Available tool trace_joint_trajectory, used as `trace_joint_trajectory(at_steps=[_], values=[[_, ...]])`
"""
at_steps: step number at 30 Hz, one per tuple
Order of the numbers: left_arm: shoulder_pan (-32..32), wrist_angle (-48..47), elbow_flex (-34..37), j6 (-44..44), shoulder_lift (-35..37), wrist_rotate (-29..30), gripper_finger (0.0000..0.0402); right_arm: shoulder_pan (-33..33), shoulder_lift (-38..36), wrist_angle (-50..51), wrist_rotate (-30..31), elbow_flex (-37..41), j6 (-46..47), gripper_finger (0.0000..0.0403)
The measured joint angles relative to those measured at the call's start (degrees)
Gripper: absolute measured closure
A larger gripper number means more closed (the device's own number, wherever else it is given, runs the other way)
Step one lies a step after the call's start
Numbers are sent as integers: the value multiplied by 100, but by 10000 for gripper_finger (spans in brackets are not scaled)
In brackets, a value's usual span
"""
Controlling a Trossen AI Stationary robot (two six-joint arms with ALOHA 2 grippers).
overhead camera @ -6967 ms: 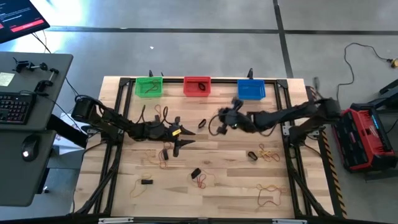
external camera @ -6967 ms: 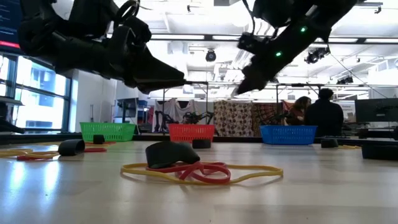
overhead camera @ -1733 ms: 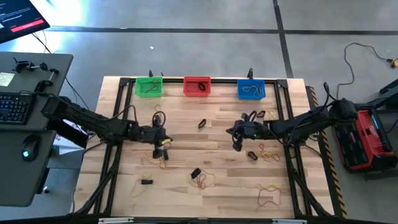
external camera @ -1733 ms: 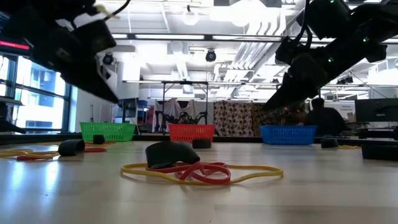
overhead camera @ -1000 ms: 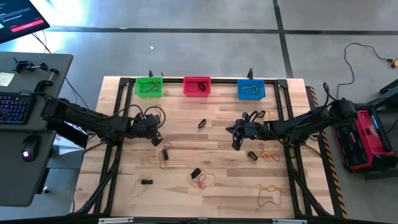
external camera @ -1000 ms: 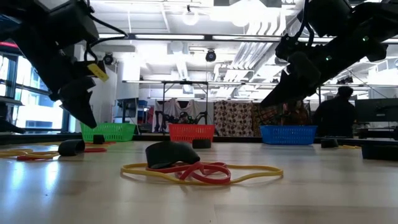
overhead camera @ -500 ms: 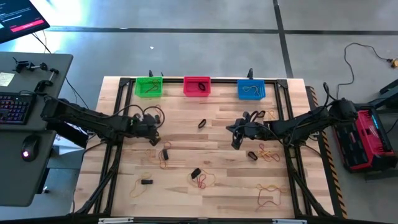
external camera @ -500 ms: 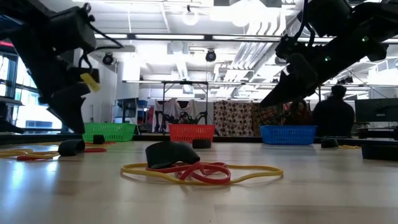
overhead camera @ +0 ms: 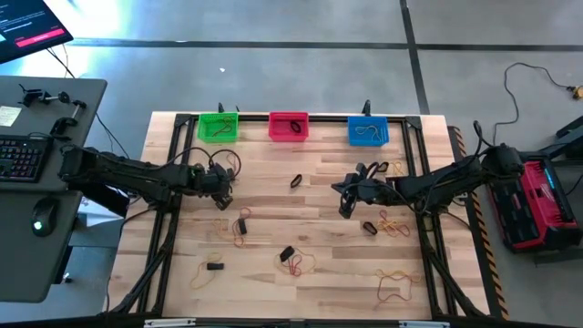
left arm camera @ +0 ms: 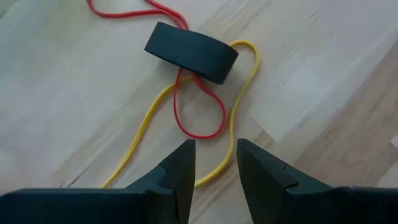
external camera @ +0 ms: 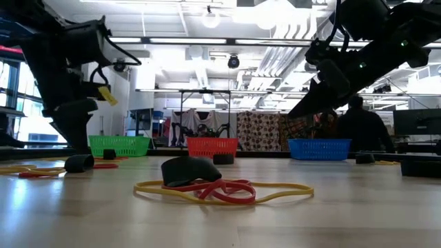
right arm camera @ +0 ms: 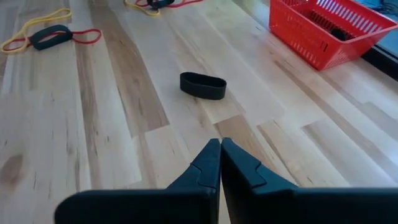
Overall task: Sort rubber bands into baskets
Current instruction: Put the yellow rubber band into the blue bin
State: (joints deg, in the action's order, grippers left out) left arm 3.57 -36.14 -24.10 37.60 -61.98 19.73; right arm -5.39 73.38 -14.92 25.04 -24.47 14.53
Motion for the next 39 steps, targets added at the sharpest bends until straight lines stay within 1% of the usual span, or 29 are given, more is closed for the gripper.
trace_joint_trajectory(at_steps=[5, 9, 13, 19, 23, 25, 27, 32, 36, 39], values=[[282, 1, 0, -297, 0, -415, 291, 0, 0, 1, 24, 0, -1, 401], [357, 50, 0, -374, 0, -613, 291, 0, 0, 0, 24, 0, -1, 401], [358, 54, 2, -371, -96, -618, 291, 0, 0, 0, 23, 0, 0, 401], [357, 182, -14, -339, -564, -598, 291, 0, 0, 0, 21, 0, 1, 401], [354, 232, -27, -340, -756, -553, 293, 0, 0, 0, 21, 0, 1, 401], [357, 266, -24, -385, -754, -618, 302, 0, 0, 0, 21, 0, 1, 401], [340, 281, -20, -517, -730, -687, 321, 0, 0, -3, 21, 0, 1, 401], [166, 354, -13, -637, -723, -685, 390, 0, 0, -55, 19, -2, 4, 401], [-75, 296, -77, -639, -678, -609, 395, 0, 0, -60, 17, -2, 60, 401], [-229, 313, -219, -641, -575, -766, 400, 0, 0, -64, 14, -2, 71, 401]])
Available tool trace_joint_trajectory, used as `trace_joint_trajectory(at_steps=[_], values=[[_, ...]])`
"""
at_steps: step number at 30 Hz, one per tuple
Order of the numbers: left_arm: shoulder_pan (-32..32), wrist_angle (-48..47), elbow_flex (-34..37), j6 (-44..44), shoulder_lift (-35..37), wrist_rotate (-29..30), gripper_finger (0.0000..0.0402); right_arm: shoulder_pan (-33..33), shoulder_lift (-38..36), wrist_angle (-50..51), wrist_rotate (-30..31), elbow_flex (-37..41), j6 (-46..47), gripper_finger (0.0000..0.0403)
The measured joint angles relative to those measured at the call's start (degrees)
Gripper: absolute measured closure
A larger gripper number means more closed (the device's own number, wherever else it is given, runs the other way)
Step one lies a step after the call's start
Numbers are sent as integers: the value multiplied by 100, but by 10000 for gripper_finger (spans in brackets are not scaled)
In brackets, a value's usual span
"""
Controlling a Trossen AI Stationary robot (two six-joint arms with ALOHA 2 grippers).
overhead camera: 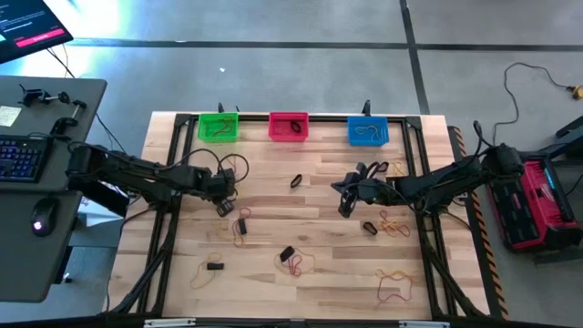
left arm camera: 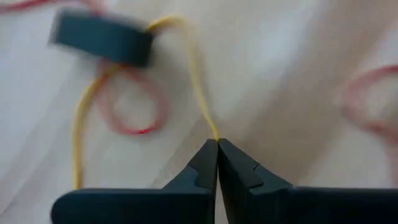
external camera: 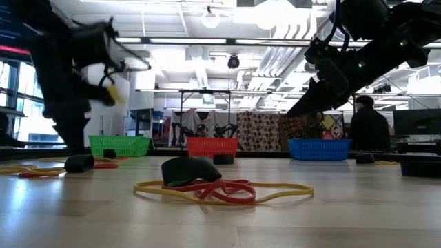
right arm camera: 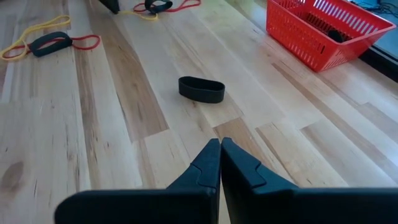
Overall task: Sort rubber bands into baskets
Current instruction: Put the yellow rubber band into the blue bin
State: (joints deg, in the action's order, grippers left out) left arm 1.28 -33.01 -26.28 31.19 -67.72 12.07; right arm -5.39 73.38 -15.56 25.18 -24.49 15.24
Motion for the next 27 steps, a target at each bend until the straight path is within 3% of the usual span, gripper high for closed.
trace_joint_trajectory(at_steps=[27], values=[[-212, -22, -979, -497, 837, 178, 401, -2, 0, -20, -137, -2, 144, 401]])
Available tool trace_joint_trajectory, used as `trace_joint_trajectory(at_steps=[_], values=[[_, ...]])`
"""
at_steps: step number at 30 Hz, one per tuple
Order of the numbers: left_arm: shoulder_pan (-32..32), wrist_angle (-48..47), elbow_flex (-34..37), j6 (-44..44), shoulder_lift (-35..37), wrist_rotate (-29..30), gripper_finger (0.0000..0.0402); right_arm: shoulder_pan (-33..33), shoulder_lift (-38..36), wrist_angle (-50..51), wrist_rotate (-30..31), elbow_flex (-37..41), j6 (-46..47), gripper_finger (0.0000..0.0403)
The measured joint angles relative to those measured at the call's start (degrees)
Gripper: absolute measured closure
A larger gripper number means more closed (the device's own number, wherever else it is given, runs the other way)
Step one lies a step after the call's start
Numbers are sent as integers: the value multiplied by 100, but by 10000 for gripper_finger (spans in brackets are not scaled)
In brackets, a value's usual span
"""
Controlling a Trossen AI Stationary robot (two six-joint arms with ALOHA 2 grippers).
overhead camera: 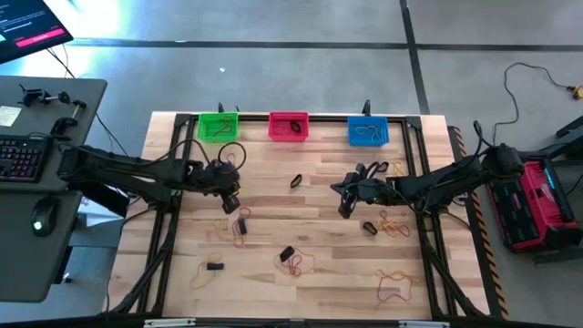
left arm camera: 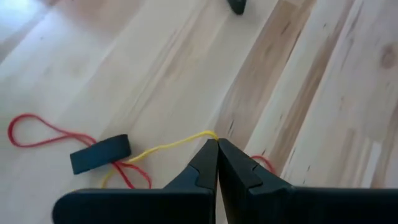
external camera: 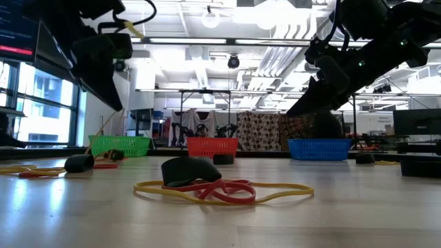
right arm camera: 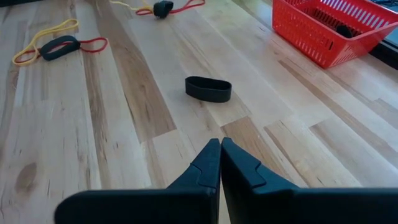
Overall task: Sort rubber bands into baskets
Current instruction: Put the yellow rubber band into the blue bin
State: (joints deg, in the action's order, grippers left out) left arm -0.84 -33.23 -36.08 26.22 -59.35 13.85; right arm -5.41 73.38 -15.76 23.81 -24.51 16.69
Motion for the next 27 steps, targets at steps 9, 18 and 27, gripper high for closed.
trace_joint_trajectory(at_steps=[9, 18, 27], values=[[7, 10, -204, -250, 218, 37, 401, 1, 0, 0, -2, 0, 0, 401], [7, -3, -444, -465, 339, 46, 401, 0, 0, -4, -2, 0, 0, 401], [7, 256, -612, -704, 336, 44, 401, 0, 20, -284, -620, 0, -183, 397]])
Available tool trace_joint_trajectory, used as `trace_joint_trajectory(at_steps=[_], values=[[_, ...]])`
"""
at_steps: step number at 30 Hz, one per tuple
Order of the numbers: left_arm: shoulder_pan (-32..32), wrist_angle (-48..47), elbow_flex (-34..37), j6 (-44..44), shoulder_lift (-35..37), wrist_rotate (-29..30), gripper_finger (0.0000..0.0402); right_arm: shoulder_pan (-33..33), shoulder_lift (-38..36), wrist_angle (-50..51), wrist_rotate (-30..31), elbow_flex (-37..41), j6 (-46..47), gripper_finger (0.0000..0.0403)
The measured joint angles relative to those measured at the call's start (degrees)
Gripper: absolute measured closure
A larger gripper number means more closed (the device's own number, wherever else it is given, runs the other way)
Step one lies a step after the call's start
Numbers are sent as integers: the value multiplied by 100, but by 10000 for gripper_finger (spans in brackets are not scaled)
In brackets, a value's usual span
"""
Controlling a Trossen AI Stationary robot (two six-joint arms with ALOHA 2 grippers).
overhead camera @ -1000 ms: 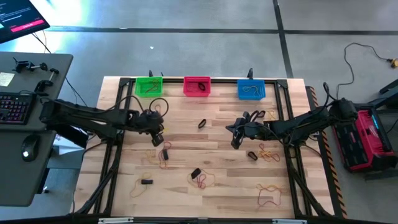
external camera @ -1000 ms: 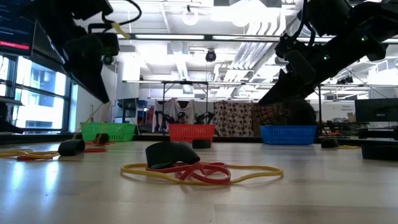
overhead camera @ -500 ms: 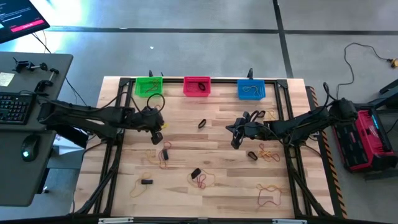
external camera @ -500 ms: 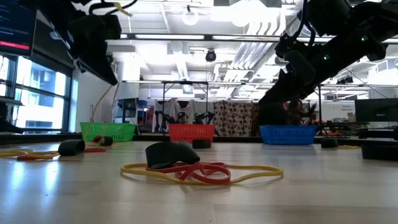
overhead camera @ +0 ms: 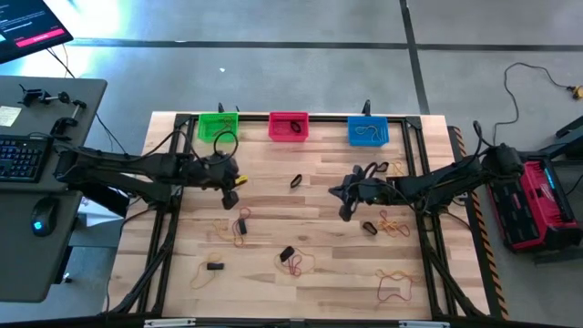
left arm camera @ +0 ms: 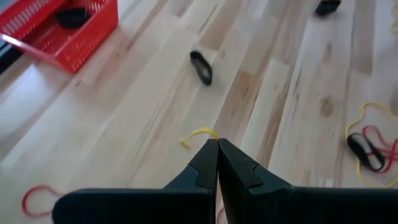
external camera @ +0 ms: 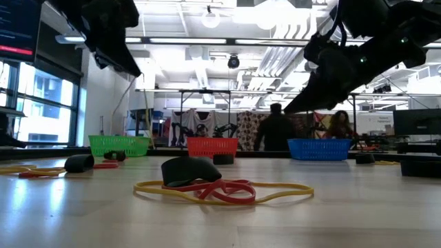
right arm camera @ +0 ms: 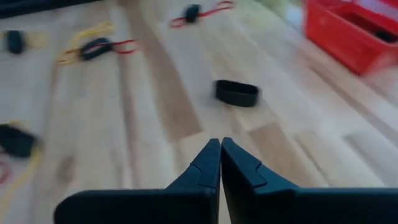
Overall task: Sort rubber bands into baskets
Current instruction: Put the yellow rubber band into the blue bin
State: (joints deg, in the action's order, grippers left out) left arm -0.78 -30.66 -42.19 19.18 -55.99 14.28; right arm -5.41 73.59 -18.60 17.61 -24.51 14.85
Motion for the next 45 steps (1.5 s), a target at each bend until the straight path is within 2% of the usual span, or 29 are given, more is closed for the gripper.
trace_joint_trajectory(at_steps=[5, 11, 18, 24, 28, 33, 40, 45], values=[[0, 331, -2, -42, -10, -6, 401, 0, 120, -566, -158, 0, -202, 366], [0, 799, -2, -153, -79, -20, 401, 0, 669, -1381, -156, -104, -476, 288], [15, 1372, -4, -343, -281, -22, 401, 0, 1656, -1593, -158, -915, -652, 203], [99, 1733, -4, -494, -468, -54, 401, 0, 2466, -1598, -155, -1882, -1057, 153], [120, 1876, -4, -598, -511, -107, 401, 3, 2880, -1535, -51, -2459, -1375, 136], [118, 2058, -4, -643, -514, -184, 401, 80, 3206, -1330, 3, -3024, -1652, 135], [114, 2211, -2, -748, -514, -284, 402, 293, 3457, -1325, 61, -3439, -1834, 138], [114, 2372, -2, -840, -514, -373, 402, 531, 3529, -1377, -388, -3629, -1879, 147]])
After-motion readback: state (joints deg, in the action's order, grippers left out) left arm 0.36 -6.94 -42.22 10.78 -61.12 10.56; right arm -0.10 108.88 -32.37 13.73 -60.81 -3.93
